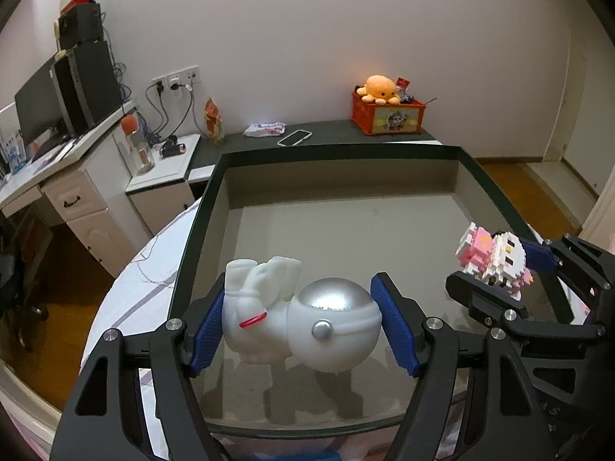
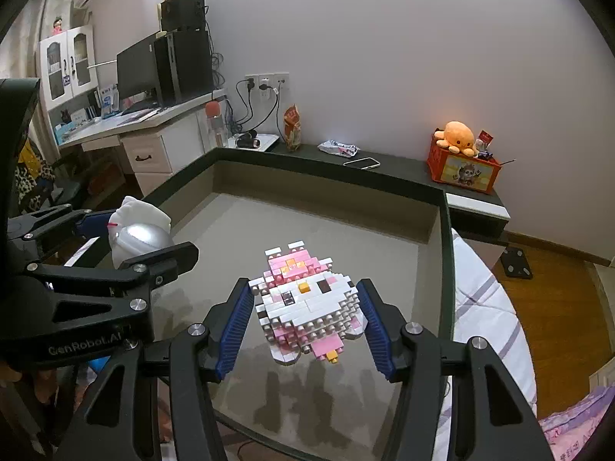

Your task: Organize rigid objects

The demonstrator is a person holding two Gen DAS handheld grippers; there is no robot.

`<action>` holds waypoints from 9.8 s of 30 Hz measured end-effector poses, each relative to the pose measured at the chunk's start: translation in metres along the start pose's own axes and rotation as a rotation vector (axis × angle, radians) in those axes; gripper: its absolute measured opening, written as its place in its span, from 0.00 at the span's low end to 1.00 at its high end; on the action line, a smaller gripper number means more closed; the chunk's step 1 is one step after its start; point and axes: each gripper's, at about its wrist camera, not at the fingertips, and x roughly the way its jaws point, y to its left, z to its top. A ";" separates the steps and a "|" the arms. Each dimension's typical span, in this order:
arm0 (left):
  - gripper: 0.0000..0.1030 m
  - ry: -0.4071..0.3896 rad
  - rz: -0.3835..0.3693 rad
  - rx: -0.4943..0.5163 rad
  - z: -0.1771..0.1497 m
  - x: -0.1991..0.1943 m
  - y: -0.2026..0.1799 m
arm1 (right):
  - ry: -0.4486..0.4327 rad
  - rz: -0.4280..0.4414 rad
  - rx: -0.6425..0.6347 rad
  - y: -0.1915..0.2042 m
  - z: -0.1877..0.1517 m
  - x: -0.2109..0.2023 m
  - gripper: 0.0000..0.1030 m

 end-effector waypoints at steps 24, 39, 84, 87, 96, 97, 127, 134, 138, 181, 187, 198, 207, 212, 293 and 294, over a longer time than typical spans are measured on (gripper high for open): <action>0.93 -0.016 0.005 -0.081 -0.001 -0.004 0.024 | -0.035 -0.040 0.017 0.001 -0.006 0.002 0.77; 1.00 -0.220 0.095 -0.141 -0.014 -0.111 0.038 | -0.247 -0.105 0.041 0.007 -0.011 -0.097 0.83; 1.00 -0.250 0.095 -0.074 -0.129 -0.233 0.033 | -0.344 -0.225 0.062 0.042 -0.111 -0.233 1.00; 1.00 -0.214 0.097 -0.070 -0.132 -0.222 0.033 | -0.306 -0.227 0.073 0.038 -0.115 -0.224 1.00; 1.00 -0.098 0.071 -0.059 -0.139 -0.180 0.026 | -0.220 -0.198 0.084 0.034 -0.124 -0.194 1.00; 1.00 -0.080 0.070 -0.061 -0.140 -0.173 0.025 | -0.214 -0.196 0.084 0.033 -0.125 -0.191 1.00; 1.00 0.135 0.115 -0.126 -0.170 -0.122 0.062 | 0.068 -0.063 0.111 0.048 -0.133 -0.090 1.00; 1.00 0.130 0.099 -0.123 -0.174 -0.128 0.069 | 0.139 -0.072 0.163 0.063 -0.128 -0.072 1.00; 1.00 0.135 0.088 -0.132 -0.173 -0.126 0.072 | 0.169 -0.104 0.174 0.066 -0.125 -0.059 1.00; 0.47 0.173 -0.129 -0.058 -0.181 -0.133 0.048 | 0.143 -0.149 0.168 0.014 -0.145 -0.085 0.83; 0.60 0.171 -0.108 -0.100 -0.178 -0.137 0.059 | 0.142 -0.138 0.174 0.012 -0.145 -0.086 0.83; 0.45 0.149 -0.009 -0.052 -0.167 -0.108 0.055 | 0.130 -0.129 0.189 0.009 -0.145 -0.086 0.83; 0.40 0.166 -0.002 -0.006 -0.187 -0.135 0.046 | 0.136 -0.132 0.177 0.011 -0.148 -0.090 0.83; 0.42 0.179 0.003 0.011 -0.195 -0.154 0.041 | 0.137 -0.126 0.177 0.012 -0.151 -0.093 0.83; 0.42 0.062 -0.002 -0.121 -0.169 -0.136 0.044 | 0.013 -0.072 0.123 0.027 -0.128 -0.117 0.83; 0.42 0.052 -0.003 -0.115 -0.167 -0.140 0.043 | 0.006 -0.071 0.123 0.027 -0.127 -0.118 0.83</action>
